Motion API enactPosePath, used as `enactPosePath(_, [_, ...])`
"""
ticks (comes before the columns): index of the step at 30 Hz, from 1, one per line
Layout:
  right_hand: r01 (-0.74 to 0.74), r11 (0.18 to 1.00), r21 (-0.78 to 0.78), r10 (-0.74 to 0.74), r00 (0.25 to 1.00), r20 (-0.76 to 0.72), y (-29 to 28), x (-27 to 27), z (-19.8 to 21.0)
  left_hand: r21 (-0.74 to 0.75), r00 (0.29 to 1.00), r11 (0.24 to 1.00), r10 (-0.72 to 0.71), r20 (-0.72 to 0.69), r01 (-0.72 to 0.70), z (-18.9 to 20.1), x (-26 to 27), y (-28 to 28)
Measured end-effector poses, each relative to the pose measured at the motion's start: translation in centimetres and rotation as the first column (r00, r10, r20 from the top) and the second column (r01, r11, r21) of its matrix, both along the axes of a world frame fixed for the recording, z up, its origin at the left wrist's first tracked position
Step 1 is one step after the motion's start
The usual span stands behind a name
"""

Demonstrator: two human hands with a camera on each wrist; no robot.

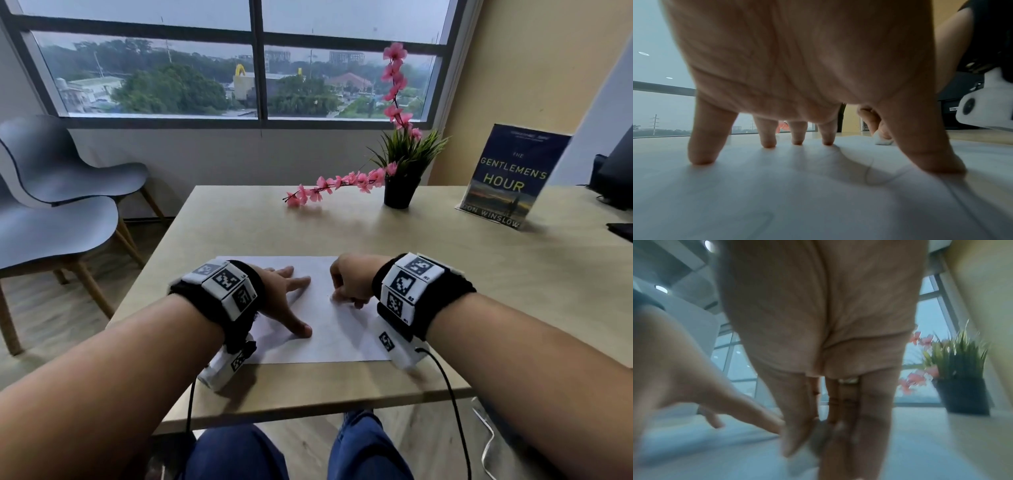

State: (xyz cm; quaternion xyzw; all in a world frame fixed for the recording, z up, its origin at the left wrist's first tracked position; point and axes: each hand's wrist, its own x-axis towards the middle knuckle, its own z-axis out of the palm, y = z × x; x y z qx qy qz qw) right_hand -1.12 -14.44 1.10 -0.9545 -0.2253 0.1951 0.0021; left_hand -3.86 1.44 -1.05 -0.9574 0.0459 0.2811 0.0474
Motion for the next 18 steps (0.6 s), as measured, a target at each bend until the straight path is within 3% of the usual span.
enactPosePath(6, [-0.102, 0.992, 0.076, 0.109, 0.989, -0.104, 0.8, -1.4, -1.1, -0.02, 1.0, 1.0, 0.011, 0.023, -0.011, -0.3, 0.1, 0.1])
enactPosePath(12, [-0.052, 0.998, 0.029, 0.052, 0.998, 0.023, 0.1, 0.1, -0.6, -0.005, 0.999, 1.0, 0.024, 0.028, -0.024, 0.0, 0.0, -0.1])
enactPosePath(18, [-0.106, 0.992, 0.07, 0.113, 0.989, -0.099, -0.4, -0.3, -1.1, -0.009, 0.999, 1.0, 0.024, 0.021, -0.024, 0.0, -0.1, -0.1])
